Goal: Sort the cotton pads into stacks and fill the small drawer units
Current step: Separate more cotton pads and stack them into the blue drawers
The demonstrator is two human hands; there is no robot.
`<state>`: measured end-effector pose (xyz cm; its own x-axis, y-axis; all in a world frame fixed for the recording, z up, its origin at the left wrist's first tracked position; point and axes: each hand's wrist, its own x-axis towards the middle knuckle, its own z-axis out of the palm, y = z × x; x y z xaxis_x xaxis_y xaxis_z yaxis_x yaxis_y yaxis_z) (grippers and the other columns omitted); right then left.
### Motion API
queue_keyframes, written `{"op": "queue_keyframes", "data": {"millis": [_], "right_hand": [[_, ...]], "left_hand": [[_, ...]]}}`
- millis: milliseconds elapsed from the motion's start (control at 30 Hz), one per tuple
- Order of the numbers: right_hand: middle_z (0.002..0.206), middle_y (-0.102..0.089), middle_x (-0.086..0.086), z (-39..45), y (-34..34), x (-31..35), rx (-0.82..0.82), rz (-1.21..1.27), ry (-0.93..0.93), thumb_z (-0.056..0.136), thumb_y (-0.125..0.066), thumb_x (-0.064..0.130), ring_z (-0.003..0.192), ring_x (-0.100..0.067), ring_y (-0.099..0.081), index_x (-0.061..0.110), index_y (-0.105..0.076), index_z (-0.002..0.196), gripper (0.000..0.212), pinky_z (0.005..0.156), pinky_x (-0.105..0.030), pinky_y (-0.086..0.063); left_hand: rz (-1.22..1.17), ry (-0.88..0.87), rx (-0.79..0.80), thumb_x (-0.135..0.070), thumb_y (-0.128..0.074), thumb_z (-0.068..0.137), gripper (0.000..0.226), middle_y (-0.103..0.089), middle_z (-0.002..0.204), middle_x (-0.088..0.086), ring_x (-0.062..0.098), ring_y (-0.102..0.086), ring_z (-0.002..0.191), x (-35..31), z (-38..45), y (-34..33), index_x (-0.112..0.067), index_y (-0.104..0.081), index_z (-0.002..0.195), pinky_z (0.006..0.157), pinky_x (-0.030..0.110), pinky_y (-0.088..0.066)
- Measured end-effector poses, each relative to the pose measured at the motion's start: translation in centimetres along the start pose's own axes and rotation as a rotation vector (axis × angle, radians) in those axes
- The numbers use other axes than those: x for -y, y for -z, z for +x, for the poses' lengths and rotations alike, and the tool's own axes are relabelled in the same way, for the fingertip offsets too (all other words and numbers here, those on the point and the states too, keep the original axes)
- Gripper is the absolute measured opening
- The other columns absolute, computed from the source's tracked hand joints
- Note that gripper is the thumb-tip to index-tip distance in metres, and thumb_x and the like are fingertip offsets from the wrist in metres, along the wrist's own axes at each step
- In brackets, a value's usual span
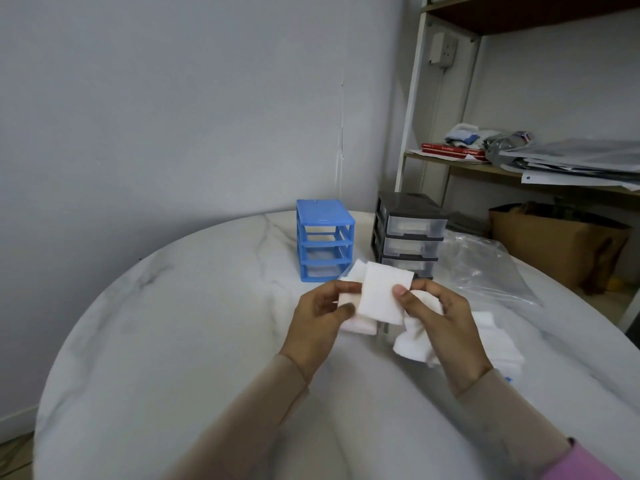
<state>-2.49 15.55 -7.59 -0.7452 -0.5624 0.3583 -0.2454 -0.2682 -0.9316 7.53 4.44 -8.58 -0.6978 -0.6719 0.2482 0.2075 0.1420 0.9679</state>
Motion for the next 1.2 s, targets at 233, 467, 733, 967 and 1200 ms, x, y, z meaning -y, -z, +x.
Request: {"op": "queue_keyframes", "data": {"millis": [233, 467, 733, 967, 1200], "right_hand": [[0.053, -0.057, 0.013, -0.1, -0.1, -0.4, 0.037, -0.011, -0.071, 0.082, -0.067, 0.013, 0.052, 0.001, -0.05, 0.015, -0.058, 0.063, 0.022, 0.047, -0.011, -0.039], [0.05, -0.055, 0.016, 0.1, -0.1, -1.0, 0.024, -0.117, -0.025, 0.082, -0.069, 0.013, 0.05, 0.002, -0.049, 0.018, -0.057, 0.061, 0.024, 0.049, -0.009, -0.037], [0.052, -0.056, 0.016, 0.1, 0.1, -1.0, 0.015, -0.146, -0.004, 0.08, -0.071, 0.014, 0.053, 0.003, -0.05, 0.019, -0.057, 0.061, 0.024, 0.051, -0.01, -0.038], [0.073, -0.063, 0.01, 0.0, 0.0, -0.3, 0.04, -0.042, 0.012, 0.078, -0.07, 0.013, 0.064, 0.002, -0.057, 0.014, -0.062, 0.077, 0.008, 0.056, -0.011, -0.045], [0.084, -0.061, 0.0, 0.1, -0.3, 0.0, 0.083, 0.065, -0.096, 0.08, -0.065, 0.006, 0.061, 0.002, -0.06, 0.014, -0.054, 0.095, 0.02, 0.053, -0.015, -0.049]], "left_hand": [[-0.052, -0.031, 0.136, 0.02, -0.055, 0.079, 0.047, -0.067, 0.096, 0.006, 0.008, -0.068, 0.078, 0.1, -0.1, 0.1, -0.015, -0.053, 0.112, 0.066, 0.019, -0.054], [-0.153, 0.018, 0.144, 0.018, -0.052, 0.082, 0.049, -0.068, 0.096, 0.003, 0.007, -0.069, 0.077, -0.2, -0.2, 0.1, -0.015, -0.05, 0.119, 0.066, 0.019, -0.054], [-0.197, 0.132, 0.075, -0.007, -0.046, 0.095, 0.025, -0.068, 0.102, 0.006, 0.018, -0.065, 0.092, -0.4, 0.0, -0.1, -0.022, -0.062, 0.105, 0.069, 0.022, -0.054], [-0.23, 0.042, 0.036, 0.004, -0.058, 0.085, 0.03, -0.067, 0.095, 0.012, 0.009, -0.068, 0.071, -0.5, -0.3, -0.1, -0.011, -0.054, 0.11, 0.06, 0.02, -0.054], [-0.129, -0.09, -0.108, 0.016, -0.052, 0.084, 0.03, -0.055, 0.064, 0.0, 0.0, -0.053, 0.054, 0.1, 0.5, 0.9, -0.007, -0.042, 0.067, 0.051, 0.016, -0.045]]}}
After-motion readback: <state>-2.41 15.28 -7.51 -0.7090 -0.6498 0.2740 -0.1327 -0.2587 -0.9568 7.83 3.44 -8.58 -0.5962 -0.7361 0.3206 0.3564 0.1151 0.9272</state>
